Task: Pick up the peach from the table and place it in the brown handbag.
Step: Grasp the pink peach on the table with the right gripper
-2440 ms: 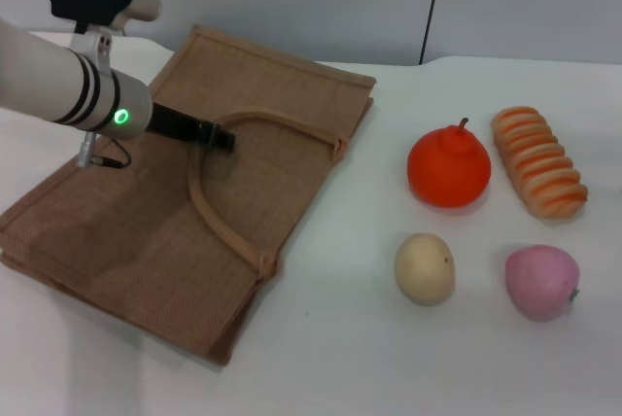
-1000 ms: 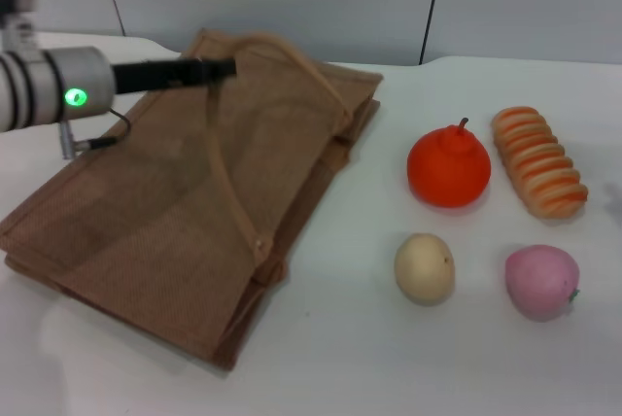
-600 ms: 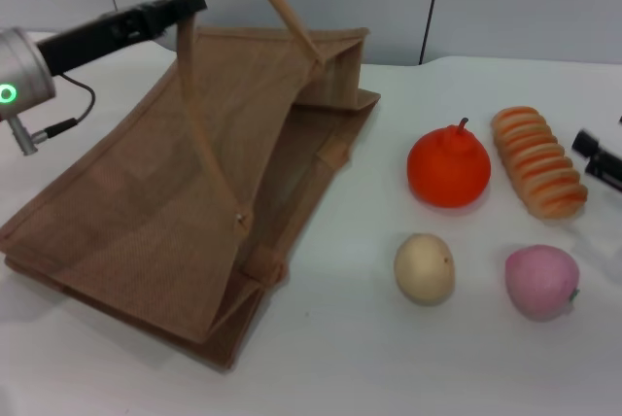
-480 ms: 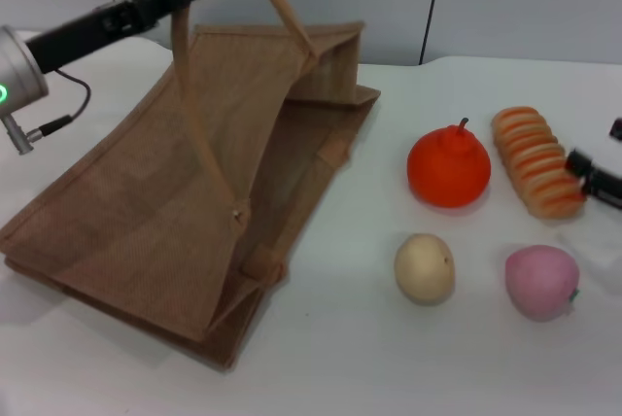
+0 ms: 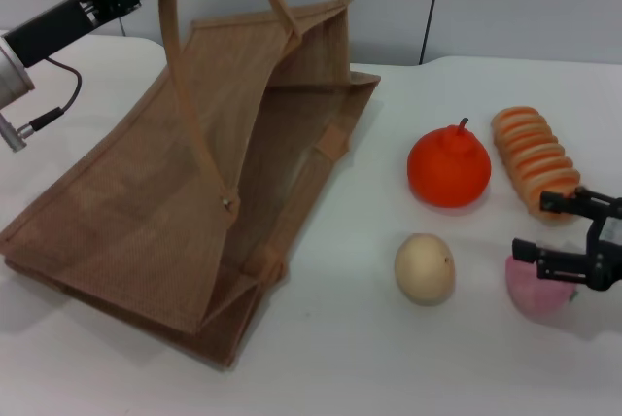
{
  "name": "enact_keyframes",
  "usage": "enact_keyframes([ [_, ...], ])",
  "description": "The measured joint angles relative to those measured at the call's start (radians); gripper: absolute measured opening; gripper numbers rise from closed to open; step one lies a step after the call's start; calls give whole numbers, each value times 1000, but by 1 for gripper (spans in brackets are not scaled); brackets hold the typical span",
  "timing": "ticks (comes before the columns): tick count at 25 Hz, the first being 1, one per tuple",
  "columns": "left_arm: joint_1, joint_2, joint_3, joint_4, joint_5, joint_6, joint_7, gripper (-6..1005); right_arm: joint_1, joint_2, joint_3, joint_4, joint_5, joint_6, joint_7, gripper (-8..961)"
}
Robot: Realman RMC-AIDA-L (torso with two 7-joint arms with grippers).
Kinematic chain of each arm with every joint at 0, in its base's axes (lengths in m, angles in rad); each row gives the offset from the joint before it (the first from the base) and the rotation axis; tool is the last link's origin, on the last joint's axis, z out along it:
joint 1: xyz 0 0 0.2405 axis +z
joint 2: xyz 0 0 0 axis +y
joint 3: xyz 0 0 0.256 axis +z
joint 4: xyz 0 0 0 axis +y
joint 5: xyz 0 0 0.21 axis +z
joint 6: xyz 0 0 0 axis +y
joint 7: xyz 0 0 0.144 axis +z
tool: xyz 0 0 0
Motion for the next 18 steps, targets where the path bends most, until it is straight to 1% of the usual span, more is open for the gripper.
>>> enact_keyframes([
  [9,3,0,-10,-2,-5,11,4,129,9,4,-64,-20,0,0,34,865],
  [18,3,0,-14,-3,-12,8,-2,132,14,13,-126,-37,-1,-14,76,863],
])
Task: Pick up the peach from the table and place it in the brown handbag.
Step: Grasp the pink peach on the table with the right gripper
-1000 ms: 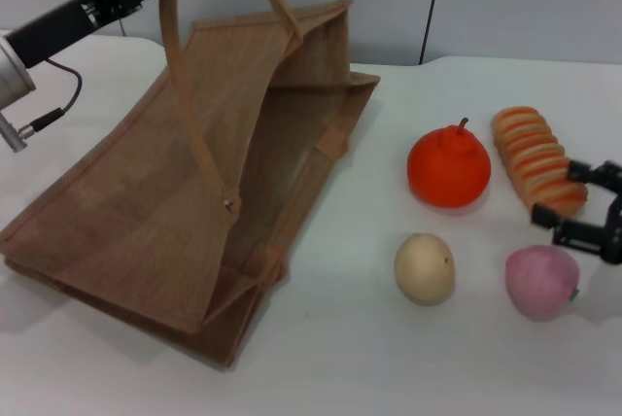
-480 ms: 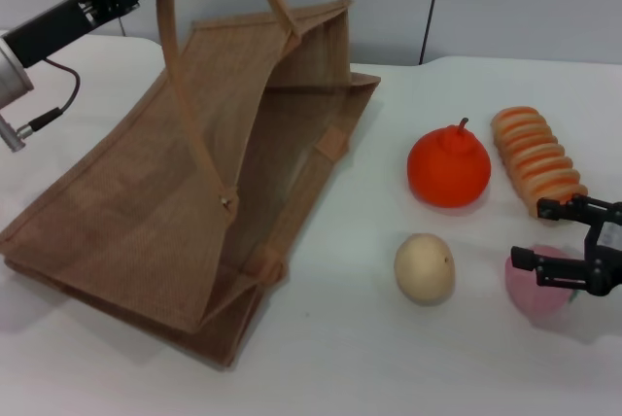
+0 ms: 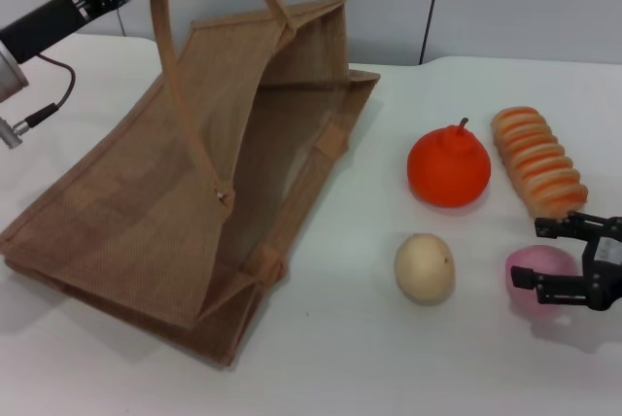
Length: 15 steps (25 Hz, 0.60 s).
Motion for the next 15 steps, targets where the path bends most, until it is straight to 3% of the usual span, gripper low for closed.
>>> enact_keyframes([
  [4,-2,0,0,0,0,1,2,134,7,13,-37,-14,-1,-46,34,860],
  [15,2,0,0,0,-1,3,-1,137,8,16,-88,-41,-1,-56,81,831],
])
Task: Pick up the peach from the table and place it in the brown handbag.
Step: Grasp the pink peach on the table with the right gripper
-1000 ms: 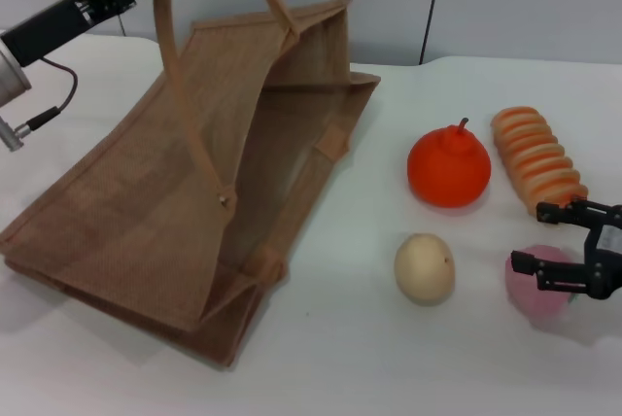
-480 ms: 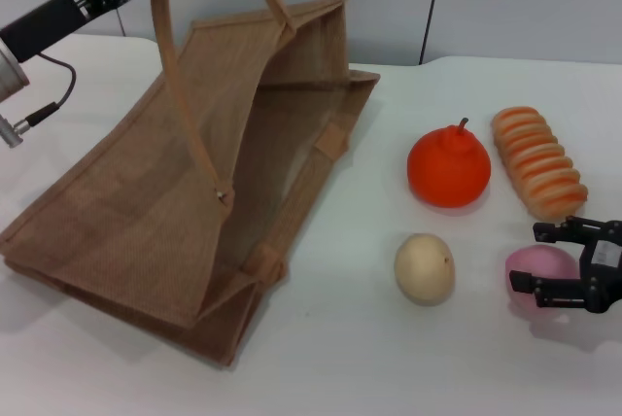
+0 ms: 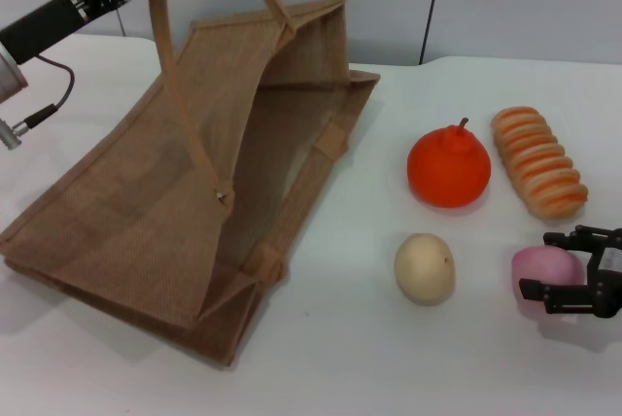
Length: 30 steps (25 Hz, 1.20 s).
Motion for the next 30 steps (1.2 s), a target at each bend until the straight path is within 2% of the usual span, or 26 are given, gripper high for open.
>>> enact_keyframes([
  [14,2,0,0,0,0,0,-1,142,3,8,-24,-16,0,2,9,794],
  [23,2,0,0,0,0,0,-2,145,4,15,-36,-29,0,0,14,654],
  [30,1,0,0,0,0,0,-2,148,3,16,-56,-30,1,-6,9,623],
])
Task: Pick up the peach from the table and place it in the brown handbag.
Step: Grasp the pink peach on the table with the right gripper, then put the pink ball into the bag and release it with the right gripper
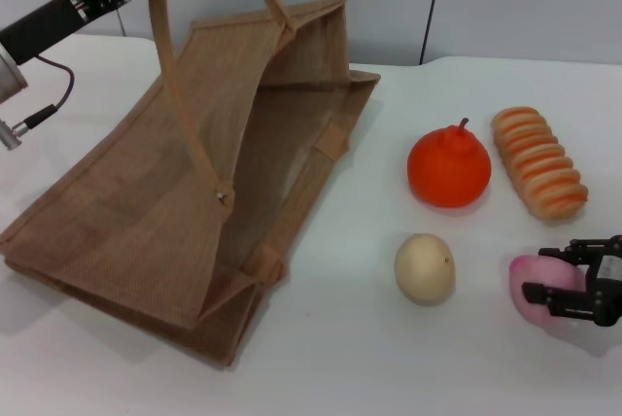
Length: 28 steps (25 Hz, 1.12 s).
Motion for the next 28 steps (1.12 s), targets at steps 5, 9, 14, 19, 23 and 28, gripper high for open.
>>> enact_keyframes([
  [5,-2,0,0,0,0,0,0,150,0,1,-2,-11,8,1,-9,596],
  [9,-3,0,0,0,0,-3,0,151,-6,1,3,-29,54,23,-24,562],
  [14,-6,0,0,0,0,-11,-14,153,-9,2,3,-72,135,117,-53,510],
  [19,-13,0,3,0,0,-14,-49,154,23,5,-7,-49,213,161,-78,467],
  [23,-33,0,11,0,7,-54,-61,156,65,7,-13,18,226,165,-105,412],
  [28,-59,-1,15,0,13,-116,-81,158,147,7,-16,145,224,139,-159,408],
])
